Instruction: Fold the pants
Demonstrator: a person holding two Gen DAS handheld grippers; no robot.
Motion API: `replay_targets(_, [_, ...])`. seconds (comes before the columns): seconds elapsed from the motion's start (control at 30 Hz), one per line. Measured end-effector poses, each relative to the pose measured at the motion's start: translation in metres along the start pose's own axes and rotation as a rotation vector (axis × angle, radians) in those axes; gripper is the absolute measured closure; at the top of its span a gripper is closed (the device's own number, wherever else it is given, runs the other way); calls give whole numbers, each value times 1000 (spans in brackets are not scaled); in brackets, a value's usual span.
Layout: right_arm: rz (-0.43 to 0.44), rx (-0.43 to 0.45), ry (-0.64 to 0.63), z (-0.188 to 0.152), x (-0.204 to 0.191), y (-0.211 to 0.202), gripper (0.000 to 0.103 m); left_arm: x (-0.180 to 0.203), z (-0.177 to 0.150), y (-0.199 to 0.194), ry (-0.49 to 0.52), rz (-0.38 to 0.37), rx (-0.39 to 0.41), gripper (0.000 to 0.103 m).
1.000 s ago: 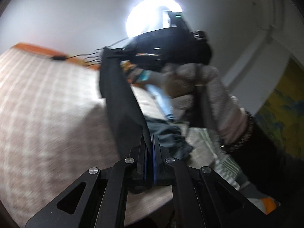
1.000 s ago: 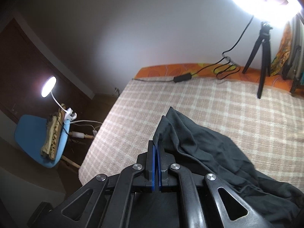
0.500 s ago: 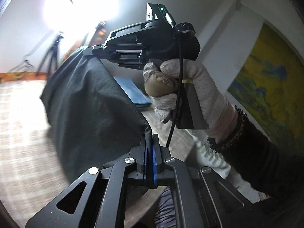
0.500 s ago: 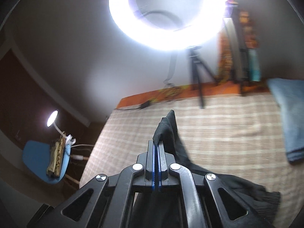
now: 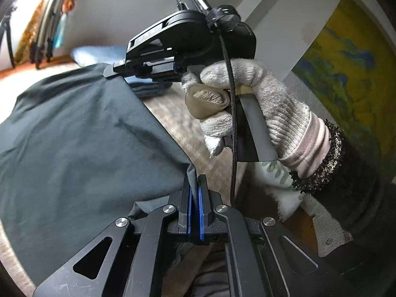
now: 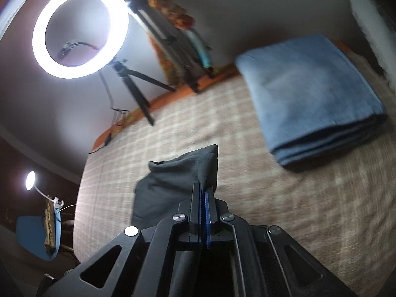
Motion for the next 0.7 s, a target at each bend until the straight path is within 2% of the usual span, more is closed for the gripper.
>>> replay_targets(0.17, [-22,-18,31,-4,33,10,103,11,-1,25,16,33,-43,101])
replay_targets(0.37, [-48,-28,3,-4,37,25,103,17,2,43,-21,59,-68,100])
replay_targets(0.47, [-75,-46,-36,-2,34,29,95,27,-3,44,-21,63,-108,90])
replay_targets(0.53, [-106,-48,-61,-3,32,24,83,36,-7,42,-16,60,-126,89])
replay_targets(0.57, [-111,-44,-69,-3,32,21,73,41,-9,37,-3,46,-126,89])
replay_targets(0.7, [-143,-25,-138,-8,18,1,68,49,-14,16,33,38,-114,89])
Point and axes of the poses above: each gripper's, at about its wrist camera, not at the fingertips, and y roughly the way its jaws point, x to its right, z to its top, the point moved 3 cm from there along y, roughly the way its jaws point, and after that the axes turned 7 degrees about z, right-handed, at the moved point
